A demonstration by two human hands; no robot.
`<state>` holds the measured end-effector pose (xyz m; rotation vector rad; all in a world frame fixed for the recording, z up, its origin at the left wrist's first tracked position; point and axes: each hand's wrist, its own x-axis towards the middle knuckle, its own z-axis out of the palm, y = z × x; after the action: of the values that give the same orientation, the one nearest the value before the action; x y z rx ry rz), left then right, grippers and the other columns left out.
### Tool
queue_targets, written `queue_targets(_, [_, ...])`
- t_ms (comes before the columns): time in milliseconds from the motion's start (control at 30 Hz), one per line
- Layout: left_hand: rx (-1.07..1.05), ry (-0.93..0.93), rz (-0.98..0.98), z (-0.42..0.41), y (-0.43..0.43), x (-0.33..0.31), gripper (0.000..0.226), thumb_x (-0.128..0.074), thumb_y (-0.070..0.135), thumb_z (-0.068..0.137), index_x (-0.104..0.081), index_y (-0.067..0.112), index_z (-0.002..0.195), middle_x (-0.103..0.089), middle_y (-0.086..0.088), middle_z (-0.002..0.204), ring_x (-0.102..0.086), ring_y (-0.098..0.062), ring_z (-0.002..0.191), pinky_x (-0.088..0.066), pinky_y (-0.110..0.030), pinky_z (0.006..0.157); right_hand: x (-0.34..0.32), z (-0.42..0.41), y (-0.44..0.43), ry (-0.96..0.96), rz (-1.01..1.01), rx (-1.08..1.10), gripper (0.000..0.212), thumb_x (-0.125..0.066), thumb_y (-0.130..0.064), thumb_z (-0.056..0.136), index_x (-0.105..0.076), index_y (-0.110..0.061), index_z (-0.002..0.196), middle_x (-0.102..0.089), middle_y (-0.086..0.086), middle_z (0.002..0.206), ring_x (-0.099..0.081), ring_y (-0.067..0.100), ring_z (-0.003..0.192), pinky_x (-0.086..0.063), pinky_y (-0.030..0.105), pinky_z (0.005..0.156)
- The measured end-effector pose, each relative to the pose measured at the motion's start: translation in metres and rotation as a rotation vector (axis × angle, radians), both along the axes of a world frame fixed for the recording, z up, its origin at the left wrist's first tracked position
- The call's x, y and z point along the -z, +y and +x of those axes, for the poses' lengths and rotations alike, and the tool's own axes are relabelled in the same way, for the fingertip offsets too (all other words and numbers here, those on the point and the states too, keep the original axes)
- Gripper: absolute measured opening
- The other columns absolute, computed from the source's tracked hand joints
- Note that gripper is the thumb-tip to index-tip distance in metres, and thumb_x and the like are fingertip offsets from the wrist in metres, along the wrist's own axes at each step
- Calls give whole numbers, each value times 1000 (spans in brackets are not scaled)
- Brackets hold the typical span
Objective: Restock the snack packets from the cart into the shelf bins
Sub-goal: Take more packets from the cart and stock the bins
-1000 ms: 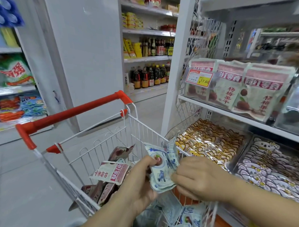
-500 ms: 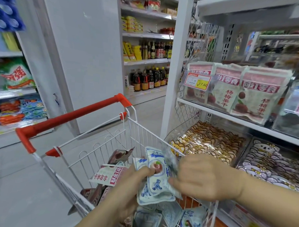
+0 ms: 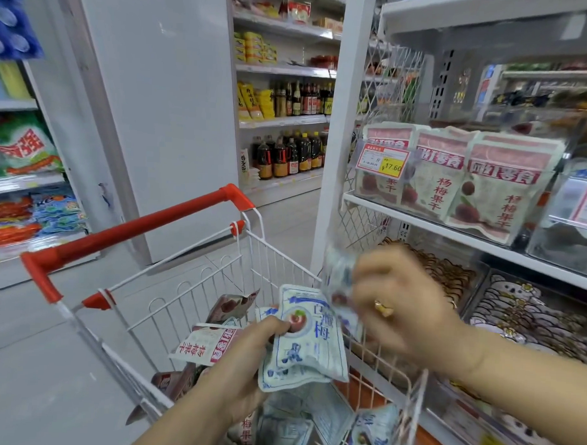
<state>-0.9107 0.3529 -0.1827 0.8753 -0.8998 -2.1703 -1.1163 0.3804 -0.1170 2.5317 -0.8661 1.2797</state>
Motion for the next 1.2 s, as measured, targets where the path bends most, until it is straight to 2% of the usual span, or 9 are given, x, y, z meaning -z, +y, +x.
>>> queue_targets(67, [-133, -147, 5, -4, -6, 1, 28, -50, 11, 96, -65, 0, 117, -74, -25, 105, -75, -29, 77, -61, -39, 64, -16, -5, -12, -345, -76, 171, 26, -58, 2, 83, -53, -20, 96, -55, -2, 106, -53, 8, 103, -42, 18, 91])
queue_targets(233, [-265, 3, 35, -9, 3, -1, 31, -54, 13, 93, -65, 0, 119, -73, -25, 109, -71, -38, 95, -58, -46, 81, -10, 10, -24, -1026, 380, 184, 44, -56, 16, 88, -55, -25, 104, -65, -19, 95, -54, 18, 68, -41, 27, 55])
queue_targets(333, [-345, 32, 9, -14, 8, -3, 25, -49, 13, 99, -67, 4, 115, -75, -23, 105, -74, -33, 80, -62, -40, 66, 15, 21, -18, -975, 585, 198, 47, -57, 17, 88, -53, -21, 116, -65, -24, 99, -59, 4, 67, -52, 20, 63])
queue_targets(467, [-395, 40, -85, -9, 8, -6, 29, -45, 12, 100, -67, 7, 119, -75, -20, 108, -75, -32, 80, -62, -39, 59, 38, 14, -17, -806, 859, 304, 64, -66, 8, 88, -43, -30, 134, -53, -19, 127, -68, -4, 89, -52, 45, 88])
queue_targets(567, [-403, 8, -145, -3, 8, -5, 30, -44, 8, 98, -66, 6, 119, -74, -21, 109, -74, -34, 84, -63, -41, 61, 44, 8, -18, -691, 1038, 291, 76, -75, 0, 84, -41, -37, 140, -47, -4, 147, -64, 7, 97, -57, 28, 70])
queue_targets(700, [-376, -11, -216, -2, 10, -9, 31, -45, 5, 100, -60, 11, 126, -73, -19, 113, -72, -38, 98, -59, -42, 72, 37, 2, -20, -704, 1209, 277, 80, -81, -15, 81, -40, -32, 148, -50, -2, 137, -66, 7, 68, -43, 15, 47])
queue_targets(867, [-340, 1, -367, -6, 16, -20, 31, -45, -1, 99, -59, 15, 121, -74, -17, 111, -73, -36, 100, -60, -46, 78, 30, -2, -22, -328, 1233, 337, 85, -80, -61, 65, -46, -43, 140, -53, -12, 120, -61, 5, 101, -48, 21, 81])
queue_targets(967, [-326, -36, -393, -9, 15, -23, 35, -46, -4, 98, -63, 23, 114, -76, -14, 108, -74, -35, 97, -59, -48, 80, 29, -2, -23, -276, 1181, 383, 88, -76, -76, 54, -54, -35, 129, -56, -18, 113, -56, -3, 92, -45, 20, 78])
queue_targets(1200, [-455, -260, -428, -10, 3, -9, 36, -68, 23, 93, -46, 32, 121, -73, -8, 112, -76, -34, 91, -57, -62, 84, 32, 4, -11, -208, 1001, 314, 58, -67, -70, 77, -45, -46, 126, -63, -35, 110, -59, -20, 96, -45, 9, 79])
